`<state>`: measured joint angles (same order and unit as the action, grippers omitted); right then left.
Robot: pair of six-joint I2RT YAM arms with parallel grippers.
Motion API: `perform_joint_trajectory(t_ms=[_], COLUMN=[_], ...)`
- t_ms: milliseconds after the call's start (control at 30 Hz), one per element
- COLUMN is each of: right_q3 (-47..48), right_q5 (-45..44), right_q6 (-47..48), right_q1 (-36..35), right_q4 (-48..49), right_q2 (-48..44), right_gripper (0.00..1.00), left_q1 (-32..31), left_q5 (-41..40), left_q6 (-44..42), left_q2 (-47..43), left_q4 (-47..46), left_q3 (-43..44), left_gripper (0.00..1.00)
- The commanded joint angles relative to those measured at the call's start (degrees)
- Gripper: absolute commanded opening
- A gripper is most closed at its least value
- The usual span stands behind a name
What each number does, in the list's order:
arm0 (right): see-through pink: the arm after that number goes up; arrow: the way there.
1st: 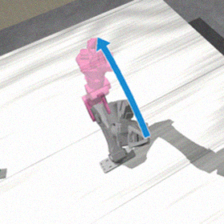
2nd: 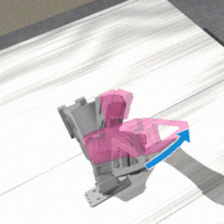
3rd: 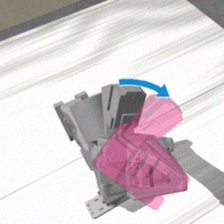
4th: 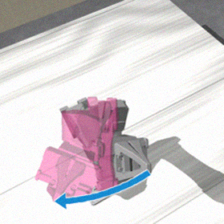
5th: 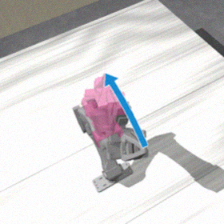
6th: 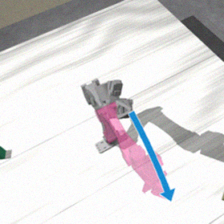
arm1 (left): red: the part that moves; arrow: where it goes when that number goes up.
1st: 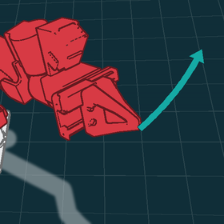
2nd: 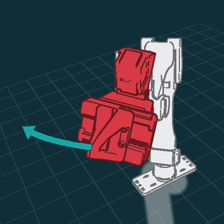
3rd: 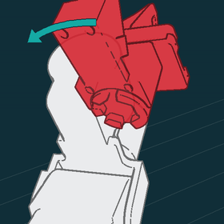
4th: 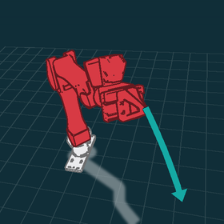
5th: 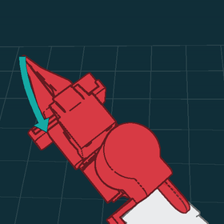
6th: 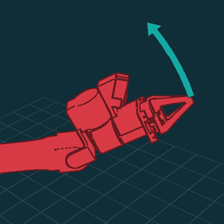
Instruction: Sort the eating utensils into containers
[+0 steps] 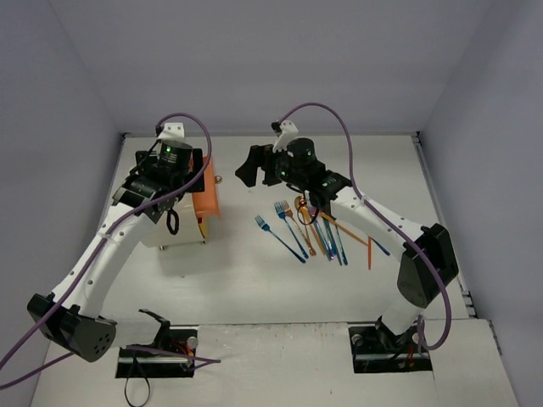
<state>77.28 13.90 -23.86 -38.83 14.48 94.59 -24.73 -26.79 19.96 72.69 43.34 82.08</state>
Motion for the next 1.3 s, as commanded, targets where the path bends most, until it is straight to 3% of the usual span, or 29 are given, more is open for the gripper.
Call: perform_joint_trajectory(t_ms=[0, 333, 833, 1267], right_q3=[0.0, 0.6, 2.0, 2.9], right_q5=[-2.5, -6.0, -21.0, -25.9], right_q6=[0.7, 1.7, 2.1, 0.3], right_q1=[-0.4, -4.5, -15.8, -17.6], right_q4=[3.2, 3.0, 3.2, 3.2], right_q2=[-3.2, -2.3, 0.3, 4.0], right_gripper=[0.92, 0.93, 0.96, 0.94], left_q1=[-0.6, -0.7, 0.0, 0.8], left_q5=[-2.6, -4.2, -5.0, -3.7], left_q6=[-0.8, -2.2, -5.0, -4.4], left_q2=[-0.8, -2.9, -6.7, -9.1], left_q4=[-4.3, -4.8, -7.3, -7.4], left_q3=[0.4, -6.3, -10.5, -13.6], left_gripper=[0.93, 0.93, 0.93, 0.93])
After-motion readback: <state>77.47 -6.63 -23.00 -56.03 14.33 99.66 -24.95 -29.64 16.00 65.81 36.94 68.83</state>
